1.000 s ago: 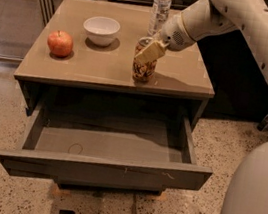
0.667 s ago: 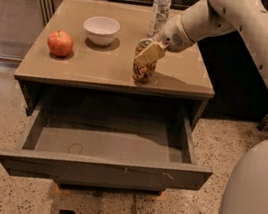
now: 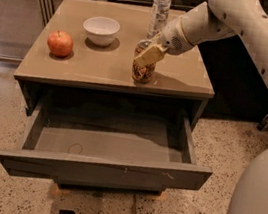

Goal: Pick orange can from top drawer and place on counter

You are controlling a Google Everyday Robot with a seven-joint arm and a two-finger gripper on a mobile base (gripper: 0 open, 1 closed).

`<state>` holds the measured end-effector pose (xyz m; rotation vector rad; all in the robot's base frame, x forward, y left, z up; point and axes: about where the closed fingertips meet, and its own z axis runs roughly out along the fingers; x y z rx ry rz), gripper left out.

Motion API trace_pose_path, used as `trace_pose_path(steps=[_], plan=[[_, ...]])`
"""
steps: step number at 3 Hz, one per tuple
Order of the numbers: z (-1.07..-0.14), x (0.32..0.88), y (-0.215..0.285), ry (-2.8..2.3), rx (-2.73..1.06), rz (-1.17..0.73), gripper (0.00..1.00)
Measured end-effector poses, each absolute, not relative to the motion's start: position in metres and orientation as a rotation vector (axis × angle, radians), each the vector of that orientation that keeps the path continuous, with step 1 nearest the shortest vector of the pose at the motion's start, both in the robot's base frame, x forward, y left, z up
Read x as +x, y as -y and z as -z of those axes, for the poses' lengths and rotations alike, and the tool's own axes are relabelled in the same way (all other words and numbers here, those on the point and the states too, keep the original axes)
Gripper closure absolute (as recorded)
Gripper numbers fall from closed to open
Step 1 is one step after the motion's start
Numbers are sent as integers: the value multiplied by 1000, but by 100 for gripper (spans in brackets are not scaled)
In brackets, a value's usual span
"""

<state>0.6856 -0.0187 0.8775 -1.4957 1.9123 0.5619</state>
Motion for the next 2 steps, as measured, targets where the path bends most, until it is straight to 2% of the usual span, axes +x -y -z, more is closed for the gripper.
trace_pose_path(steps=[2], plan=[[-877,686,19,-1912,-1496,-562,13]])
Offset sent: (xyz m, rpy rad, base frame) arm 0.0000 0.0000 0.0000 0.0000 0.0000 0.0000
